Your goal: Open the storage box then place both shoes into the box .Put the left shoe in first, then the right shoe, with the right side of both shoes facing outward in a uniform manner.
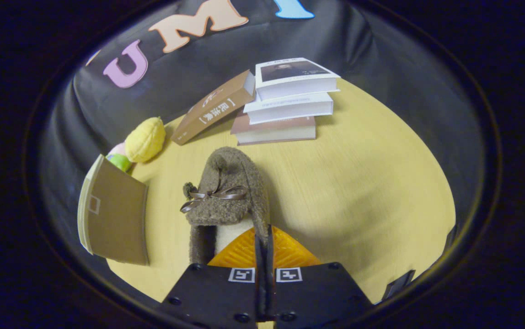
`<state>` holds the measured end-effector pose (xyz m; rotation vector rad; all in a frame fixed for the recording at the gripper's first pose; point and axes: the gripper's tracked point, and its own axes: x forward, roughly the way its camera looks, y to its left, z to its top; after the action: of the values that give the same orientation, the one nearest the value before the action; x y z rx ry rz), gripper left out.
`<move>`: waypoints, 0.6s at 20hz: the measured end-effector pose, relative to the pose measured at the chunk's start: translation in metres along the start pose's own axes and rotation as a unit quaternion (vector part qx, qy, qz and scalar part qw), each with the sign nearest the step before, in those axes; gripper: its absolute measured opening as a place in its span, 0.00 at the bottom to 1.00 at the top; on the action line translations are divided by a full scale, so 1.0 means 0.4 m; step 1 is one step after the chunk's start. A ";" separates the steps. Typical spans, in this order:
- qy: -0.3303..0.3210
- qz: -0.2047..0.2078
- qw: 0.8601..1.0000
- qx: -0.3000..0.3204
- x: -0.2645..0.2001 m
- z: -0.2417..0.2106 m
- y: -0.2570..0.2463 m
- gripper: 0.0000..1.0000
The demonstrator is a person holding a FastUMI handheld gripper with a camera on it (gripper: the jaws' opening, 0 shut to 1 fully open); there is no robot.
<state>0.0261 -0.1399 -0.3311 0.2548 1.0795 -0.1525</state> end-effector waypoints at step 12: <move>-0.059 0.060 0.996 0.004 -0.203 0.073 0.293 0.03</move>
<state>0.0418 -0.0354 -0.2307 0.3132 0.9432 -0.0628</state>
